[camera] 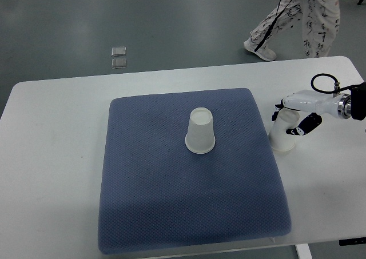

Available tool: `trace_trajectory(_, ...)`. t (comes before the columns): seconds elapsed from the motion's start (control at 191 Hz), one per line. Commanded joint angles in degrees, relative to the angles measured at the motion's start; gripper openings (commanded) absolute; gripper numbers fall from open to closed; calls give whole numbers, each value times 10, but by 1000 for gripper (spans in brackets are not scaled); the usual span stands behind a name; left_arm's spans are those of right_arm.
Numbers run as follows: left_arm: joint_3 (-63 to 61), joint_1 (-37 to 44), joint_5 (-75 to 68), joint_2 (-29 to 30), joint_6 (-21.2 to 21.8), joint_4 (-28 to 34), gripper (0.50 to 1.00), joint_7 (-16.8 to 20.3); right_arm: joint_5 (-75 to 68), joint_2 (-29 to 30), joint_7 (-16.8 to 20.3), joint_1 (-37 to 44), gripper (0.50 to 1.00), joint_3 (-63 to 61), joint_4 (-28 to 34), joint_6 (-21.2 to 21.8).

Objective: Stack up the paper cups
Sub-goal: 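Lift the white cup with the right hand and carry it over the inverted cup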

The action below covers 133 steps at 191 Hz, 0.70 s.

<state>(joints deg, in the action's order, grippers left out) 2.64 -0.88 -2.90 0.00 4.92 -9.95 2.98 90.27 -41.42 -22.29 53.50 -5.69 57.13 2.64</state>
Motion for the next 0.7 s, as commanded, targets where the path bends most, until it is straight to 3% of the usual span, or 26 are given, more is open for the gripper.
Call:
trace_trajectory(0.0,0,0,0,0,0,0,1000,0,-2,-1,0,10,517,-3,0,1)
trace_trajectory(0.231,0,0,0,0,0,0,1000,0,-8,-9,-1,56,517,-4,1,3)
trace_trajectory(0.692,0,0,0,0,0,0,1000,0,-48,-23,-11,194,527,-6,65,83)
